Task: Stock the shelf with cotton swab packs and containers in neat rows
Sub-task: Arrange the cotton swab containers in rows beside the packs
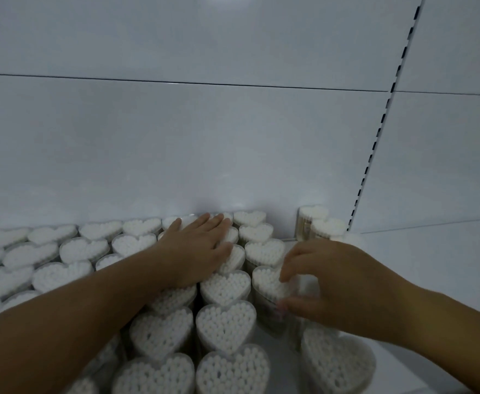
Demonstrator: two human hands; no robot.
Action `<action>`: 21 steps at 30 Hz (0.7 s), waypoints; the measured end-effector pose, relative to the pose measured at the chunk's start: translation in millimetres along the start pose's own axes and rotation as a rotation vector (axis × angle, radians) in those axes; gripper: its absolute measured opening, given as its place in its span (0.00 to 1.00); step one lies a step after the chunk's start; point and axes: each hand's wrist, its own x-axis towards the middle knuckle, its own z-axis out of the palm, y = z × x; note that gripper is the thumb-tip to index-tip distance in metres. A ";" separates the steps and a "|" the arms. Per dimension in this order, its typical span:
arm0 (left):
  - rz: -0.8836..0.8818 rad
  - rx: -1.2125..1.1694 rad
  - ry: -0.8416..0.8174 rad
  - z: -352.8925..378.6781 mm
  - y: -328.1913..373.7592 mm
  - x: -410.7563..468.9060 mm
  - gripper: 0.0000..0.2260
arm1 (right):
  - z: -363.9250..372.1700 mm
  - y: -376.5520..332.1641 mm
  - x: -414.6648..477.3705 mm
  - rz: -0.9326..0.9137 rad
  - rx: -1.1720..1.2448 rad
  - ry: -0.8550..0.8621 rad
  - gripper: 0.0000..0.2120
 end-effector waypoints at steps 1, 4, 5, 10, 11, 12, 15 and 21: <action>0.000 0.000 -0.002 0.2 -0.1 0.2 0.25 | 1.0 -0.1 0.7 0.011 0.024 0.011 0.16; -0.003 0.003 -0.008 -0.7 0.2 -0.2 0.25 | 1.0 0.2 5.9 0.062 0.117 0.045 0.12; -0.006 0.009 -0.012 -1.4 0.2 -0.4 0.25 | 0.6 0.5 5.5 0.079 0.143 0.054 0.13; -0.019 0.033 -0.022 -3.0 1.7 0.7 0.25 | -14.4 11.3 -21.5 0.240 0.194 0.038 0.16; -0.022 0.034 -0.024 -2.7 2.3 0.5 0.25 | -18.0 13.1 -28.2 0.281 0.188 -0.016 0.17; -0.024 0.037 -0.027 -2.7 2.7 0.2 0.25 | -20.4 14.2 -33.6 0.312 0.188 -0.063 0.18; -0.028 0.047 -0.030 -3.4 3.1 -1.2 0.25 | -21.2 16.8 -38.6 0.344 0.213 -0.095 0.18; -0.031 0.040 -0.020 -4.2 5.3 -2.9 0.25 | -19.3 22.7 -41.3 0.280 0.351 -0.162 0.16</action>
